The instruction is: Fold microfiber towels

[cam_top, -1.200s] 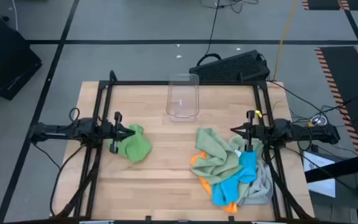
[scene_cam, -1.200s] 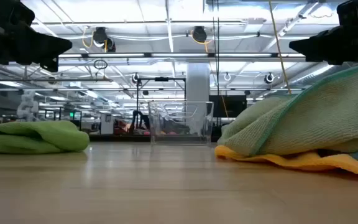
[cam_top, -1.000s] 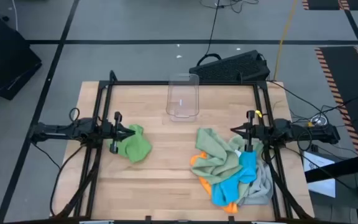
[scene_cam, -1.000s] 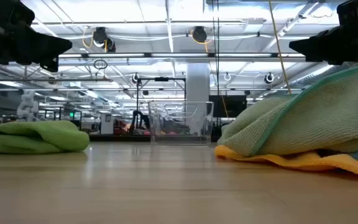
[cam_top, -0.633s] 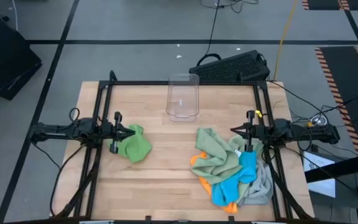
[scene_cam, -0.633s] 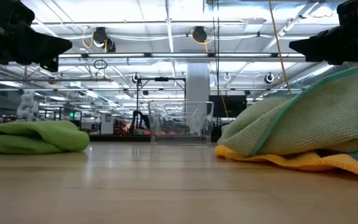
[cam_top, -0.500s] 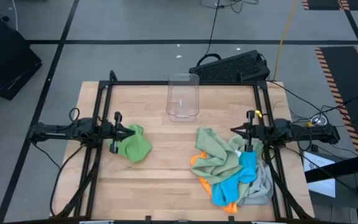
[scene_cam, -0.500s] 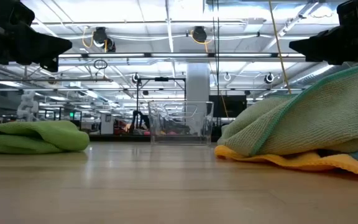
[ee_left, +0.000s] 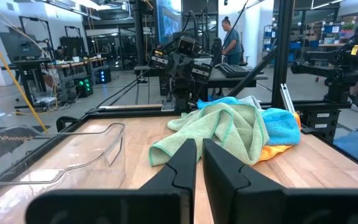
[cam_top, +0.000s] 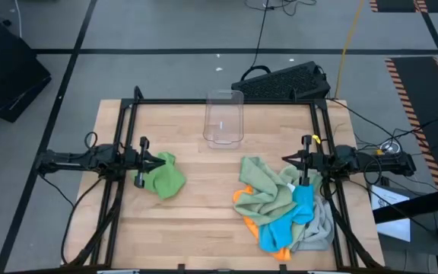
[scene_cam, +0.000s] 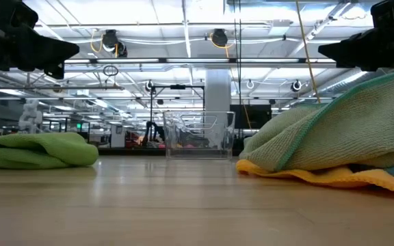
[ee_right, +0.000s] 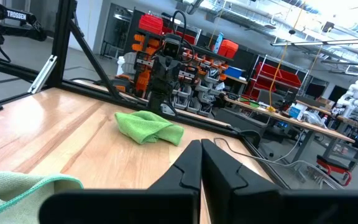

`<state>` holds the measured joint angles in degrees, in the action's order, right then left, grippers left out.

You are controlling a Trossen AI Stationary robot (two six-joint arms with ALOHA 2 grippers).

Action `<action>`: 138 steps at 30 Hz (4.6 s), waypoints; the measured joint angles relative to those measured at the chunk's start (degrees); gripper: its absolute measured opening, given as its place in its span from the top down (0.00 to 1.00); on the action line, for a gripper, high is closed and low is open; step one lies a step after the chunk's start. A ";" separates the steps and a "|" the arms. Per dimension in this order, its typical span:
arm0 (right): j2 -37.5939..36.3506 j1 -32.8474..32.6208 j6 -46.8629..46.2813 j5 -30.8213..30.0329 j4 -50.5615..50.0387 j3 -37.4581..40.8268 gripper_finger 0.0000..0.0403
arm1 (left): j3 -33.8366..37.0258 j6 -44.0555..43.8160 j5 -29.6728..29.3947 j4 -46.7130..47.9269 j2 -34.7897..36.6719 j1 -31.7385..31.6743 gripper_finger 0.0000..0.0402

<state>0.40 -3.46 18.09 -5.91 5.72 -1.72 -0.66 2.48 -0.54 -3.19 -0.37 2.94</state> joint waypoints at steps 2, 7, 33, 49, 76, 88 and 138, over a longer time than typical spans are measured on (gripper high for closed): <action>0.00 -0.02 -0.02 0.00 0.01 -0.02 1.00 | 0.00 0.00 0.01 -0.01 -0.01 0.00 0.92; 0.00 -0.01 -0.02 0.00 0.01 -0.01 1.00 | 0.00 0.00 0.01 0.00 0.00 0.00 0.92; 0.00 -0.02 -0.02 0.00 0.00 -0.01 1.00 | 0.01 0.00 0.01 0.00 0.00 0.02 0.92; 0.00 0.00 -0.02 0.00 0.01 -0.02 1.00 | 0.00 0.00 0.00 -0.01 0.00 0.02 0.92; 0.00 0.00 -7.30 -0.05 0.04 0.00 1.00 | -12.02 -5.50 -1.21 4.70 -1.82 -0.02 0.92; 0.00 0.00 -18.38 -0.24 -0.17 -0.01 1.00 | -36.50 -5.16 -1.06 17.82 -18.33 -0.02 0.92; 45.27 -0.02 -29.57 -4.40 -39.37 -61.70 1.00 | -60.63 1.62 -5.59 29.63 -59.06 1.68 0.92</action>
<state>45.68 -3.49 -11.49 -10.31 -33.64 -63.41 -61.30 4.10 -6.13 26.44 -59.43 4.62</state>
